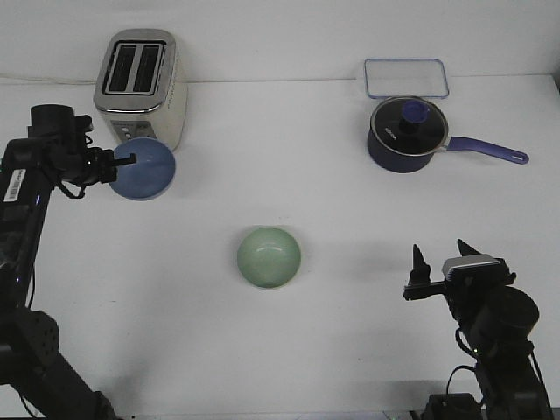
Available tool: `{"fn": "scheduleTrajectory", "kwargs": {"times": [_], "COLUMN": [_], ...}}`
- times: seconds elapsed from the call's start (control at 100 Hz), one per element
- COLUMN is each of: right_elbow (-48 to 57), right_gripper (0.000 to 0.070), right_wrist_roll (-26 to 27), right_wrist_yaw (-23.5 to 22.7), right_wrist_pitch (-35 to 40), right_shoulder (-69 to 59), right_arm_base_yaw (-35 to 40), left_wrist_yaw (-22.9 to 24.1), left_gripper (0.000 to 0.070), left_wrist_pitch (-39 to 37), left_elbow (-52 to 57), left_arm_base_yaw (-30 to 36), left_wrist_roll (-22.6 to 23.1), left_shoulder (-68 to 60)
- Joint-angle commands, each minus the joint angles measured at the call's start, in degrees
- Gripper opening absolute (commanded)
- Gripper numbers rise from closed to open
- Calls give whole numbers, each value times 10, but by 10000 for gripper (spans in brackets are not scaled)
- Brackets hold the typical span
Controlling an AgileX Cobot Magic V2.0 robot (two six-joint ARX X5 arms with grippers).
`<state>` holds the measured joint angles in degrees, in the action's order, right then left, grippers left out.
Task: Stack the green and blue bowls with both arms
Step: 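Carry the blue bowl over the green bowl and lower it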
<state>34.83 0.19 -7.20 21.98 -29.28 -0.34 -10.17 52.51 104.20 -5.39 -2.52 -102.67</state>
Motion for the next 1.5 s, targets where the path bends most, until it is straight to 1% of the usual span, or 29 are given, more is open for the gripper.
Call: {"fn": "scheduleTrajectory", "kwargs": {"times": [0.0, 0.17, 0.4, 0.51, 0.72, 0.81, 0.89, 1.2, 1.49], "right_elbow": [2, 2, 2, 2, 2, 2, 2, 2, 2], "right_gripper": [556, 556, 556, 556, 556, 556, 556, 556, 556], "right_wrist_roll": [-5, -4, -4, -4, -4, -4, -4, -4, -4], "right_wrist_yaw": [2, 2, 2, 2, 2, 2, 2, 2, 2], "right_wrist_pitch": [-5, -6, -6, -6, -6, -5, -6, -6, -6], "right_shoulder": [0, 0, 0, 0, 0, 0, 0, 0, 0], "right_arm_base_yaw": [0, 0, 0, 0, 0, 0, 0, 0, 0], "left_wrist_yaw": [-20, -50, -50, -50, -43, -19, 1, 0, 0], "left_gripper": [4, 4, 4, 4, 4, 4, 4, 4, 4], "left_wrist_pitch": [23, 32, 10, 1, -14, -23, -29, -47, -46], "left_elbow": [11, -15, -108, -123, -125, -125, -125, -125, -125], "left_arm_base_yaw": [6, 42, 133, 183, 268, 293, 309, 347, 362], "left_wrist_roll": [-7, -12, -16, -21, -31, -40, -42, -53, -53], "left_shoulder": [1, 41, 95, 102, 100, 97, 92, 48, 22]}}
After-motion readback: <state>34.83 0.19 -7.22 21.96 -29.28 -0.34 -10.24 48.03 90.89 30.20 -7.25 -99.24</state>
